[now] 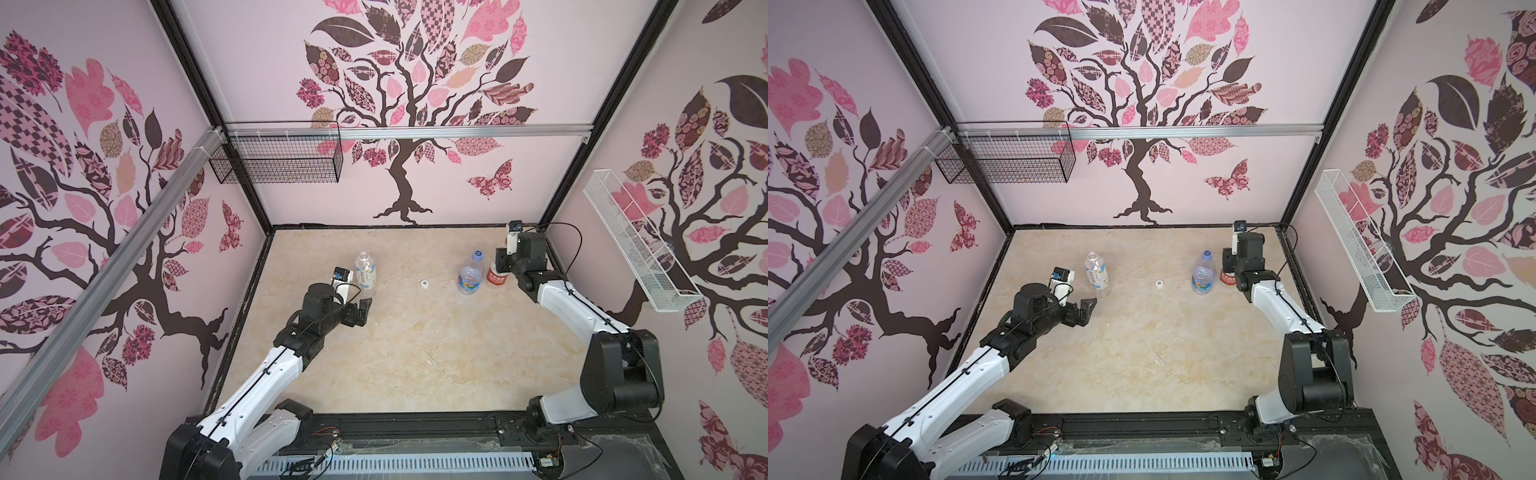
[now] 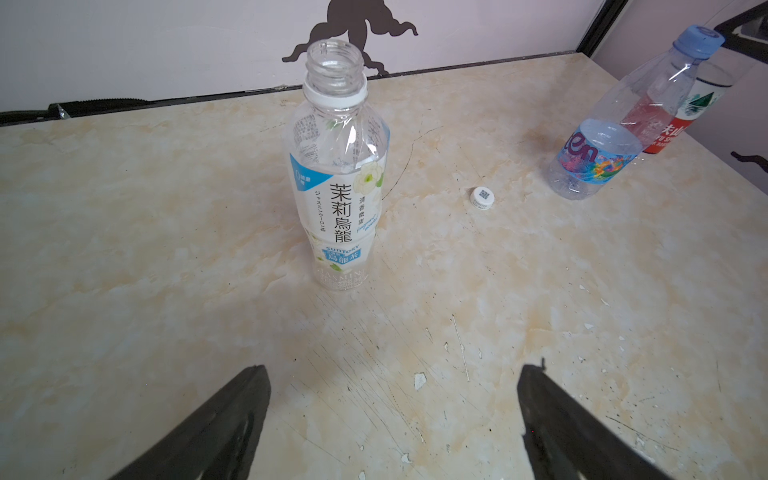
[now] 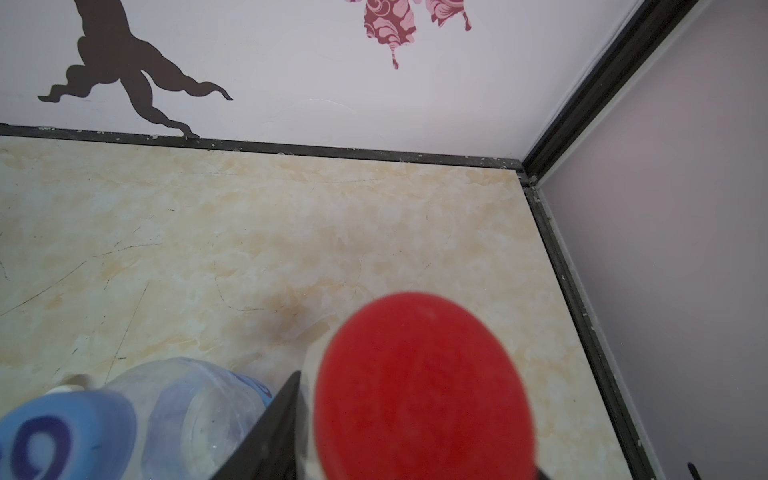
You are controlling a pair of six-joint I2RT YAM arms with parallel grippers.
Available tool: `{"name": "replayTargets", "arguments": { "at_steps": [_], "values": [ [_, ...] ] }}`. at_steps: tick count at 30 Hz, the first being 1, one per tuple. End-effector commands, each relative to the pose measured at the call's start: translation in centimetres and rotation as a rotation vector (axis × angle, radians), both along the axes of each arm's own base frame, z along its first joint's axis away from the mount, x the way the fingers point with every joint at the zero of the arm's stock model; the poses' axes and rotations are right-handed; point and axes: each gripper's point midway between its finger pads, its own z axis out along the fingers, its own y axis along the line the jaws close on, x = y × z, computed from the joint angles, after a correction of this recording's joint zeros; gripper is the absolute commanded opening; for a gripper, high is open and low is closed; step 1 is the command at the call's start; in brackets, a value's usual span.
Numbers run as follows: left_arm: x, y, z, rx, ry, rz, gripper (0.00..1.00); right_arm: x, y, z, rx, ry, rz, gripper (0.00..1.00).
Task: Screw on the bottle caps
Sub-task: Place the plastic bottle at the center of the board.
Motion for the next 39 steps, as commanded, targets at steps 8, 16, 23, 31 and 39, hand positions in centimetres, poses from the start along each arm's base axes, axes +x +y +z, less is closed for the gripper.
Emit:
{"name": "replayTargets", "arguments": {
  "at_steps": [8,16,23,31,39],
  "values": [
    [0.1,-0.5,-0.6,0.002,0.011,-0.029,0.98,0.1,0.2,-2.5,-0.029,0.022,0.037,0.66],
    [0.1,-0.6,-0.8,0.005,0.016,-0.03,0.98,-0.4,-0.4,-1.8,-0.003,-0.006,0.007,0.7],
    [0.1,-0.6,-0.8,0.004,0.015,-0.032,0.98,-0.6,-1.1,-1.2,0.002,-0.024,-0.022,0.73],
    [0.1,-0.6,-0.9,0.003,0.017,-0.036,0.98,-1.0,-1.4,-1.2,0.034,-0.024,-0.027,0.76],
    [0.1,-0.8,-0.8,-0.004,0.015,-0.042,0.98,-1.5,-1.3,-1.1,0.037,-0.022,-0.017,0.83]
  ]
}}
